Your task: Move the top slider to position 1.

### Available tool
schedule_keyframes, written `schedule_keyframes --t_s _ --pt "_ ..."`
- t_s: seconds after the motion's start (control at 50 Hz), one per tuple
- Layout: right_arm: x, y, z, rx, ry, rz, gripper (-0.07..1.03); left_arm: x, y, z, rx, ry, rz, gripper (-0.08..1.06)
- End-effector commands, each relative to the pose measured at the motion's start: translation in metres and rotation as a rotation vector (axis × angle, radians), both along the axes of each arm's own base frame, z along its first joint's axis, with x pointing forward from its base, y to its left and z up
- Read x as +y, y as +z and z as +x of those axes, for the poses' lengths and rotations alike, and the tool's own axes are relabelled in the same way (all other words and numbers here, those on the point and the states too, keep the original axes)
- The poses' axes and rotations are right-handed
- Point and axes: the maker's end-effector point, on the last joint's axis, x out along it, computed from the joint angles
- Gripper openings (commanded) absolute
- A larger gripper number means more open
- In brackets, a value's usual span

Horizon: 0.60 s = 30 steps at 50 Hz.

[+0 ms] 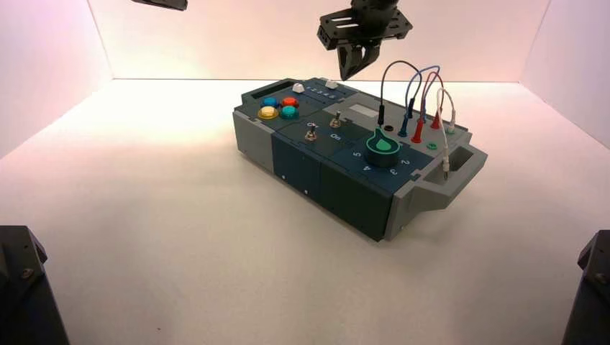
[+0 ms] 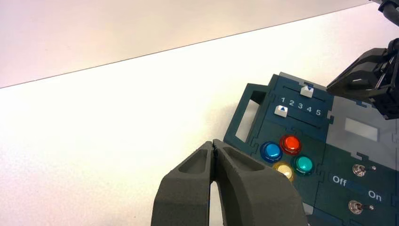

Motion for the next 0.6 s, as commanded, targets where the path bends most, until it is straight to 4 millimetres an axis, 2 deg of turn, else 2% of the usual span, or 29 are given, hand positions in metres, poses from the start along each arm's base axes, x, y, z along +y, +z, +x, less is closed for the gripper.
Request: schedule_keyframes --t_s 0.02,0.6 --pt "0.006 0.013 0.009 -0.030 -0.008 0.026 -0.02 0.000 0.016 0.008 -0.043 0.002 -0.006 -0.03" --pt "0.015 0.010 0.022 -0.024 0.003 0.020 -0.02 0.001 0.012 0.010 -0.036 0.007 -0.003 -0.03"
